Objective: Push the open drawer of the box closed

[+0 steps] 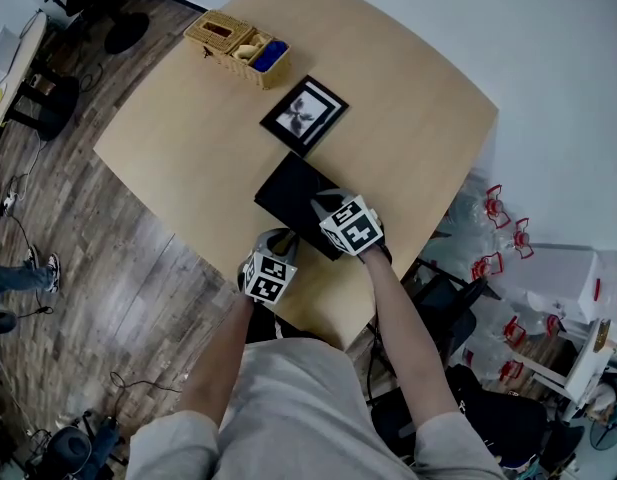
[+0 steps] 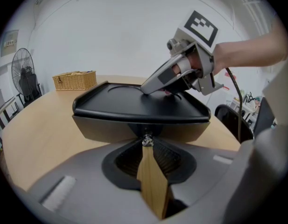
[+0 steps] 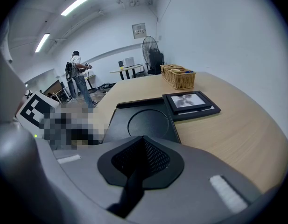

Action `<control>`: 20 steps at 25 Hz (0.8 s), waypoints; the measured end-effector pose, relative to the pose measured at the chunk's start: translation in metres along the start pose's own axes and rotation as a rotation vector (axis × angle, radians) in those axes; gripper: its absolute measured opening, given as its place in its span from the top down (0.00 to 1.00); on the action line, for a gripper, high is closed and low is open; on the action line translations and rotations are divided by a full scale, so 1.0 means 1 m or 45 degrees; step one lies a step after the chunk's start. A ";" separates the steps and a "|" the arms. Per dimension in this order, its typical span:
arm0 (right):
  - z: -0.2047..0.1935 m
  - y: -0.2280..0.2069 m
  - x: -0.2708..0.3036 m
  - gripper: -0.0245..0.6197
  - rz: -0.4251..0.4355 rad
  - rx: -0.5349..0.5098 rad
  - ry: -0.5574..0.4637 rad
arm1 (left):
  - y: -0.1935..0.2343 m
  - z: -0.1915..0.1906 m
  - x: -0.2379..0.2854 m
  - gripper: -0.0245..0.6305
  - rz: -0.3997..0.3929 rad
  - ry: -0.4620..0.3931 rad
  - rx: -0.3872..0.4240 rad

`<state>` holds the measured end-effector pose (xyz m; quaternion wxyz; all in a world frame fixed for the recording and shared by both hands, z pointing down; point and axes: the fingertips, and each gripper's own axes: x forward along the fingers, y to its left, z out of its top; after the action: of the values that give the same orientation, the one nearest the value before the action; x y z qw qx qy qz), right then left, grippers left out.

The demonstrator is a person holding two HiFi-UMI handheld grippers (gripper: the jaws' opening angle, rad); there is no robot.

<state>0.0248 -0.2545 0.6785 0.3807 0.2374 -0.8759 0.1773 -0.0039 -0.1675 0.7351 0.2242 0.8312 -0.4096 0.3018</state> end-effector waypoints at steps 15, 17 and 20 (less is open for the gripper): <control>-0.001 -0.001 0.000 0.96 -0.007 -0.009 -0.004 | 0.001 0.005 0.007 0.77 -0.018 0.013 0.001; 0.000 -0.001 0.000 0.96 -0.010 -0.009 -0.006 | 0.000 0.006 0.006 0.77 -0.015 0.015 0.000; 0.000 0.000 0.000 0.96 -0.016 -0.001 -0.008 | 0.001 0.005 0.006 0.77 -0.007 0.004 -0.019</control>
<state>0.0248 -0.2542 0.6785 0.3793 0.2432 -0.8757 0.1738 -0.0002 -0.1740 0.7354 0.2318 0.8301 -0.4093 0.2996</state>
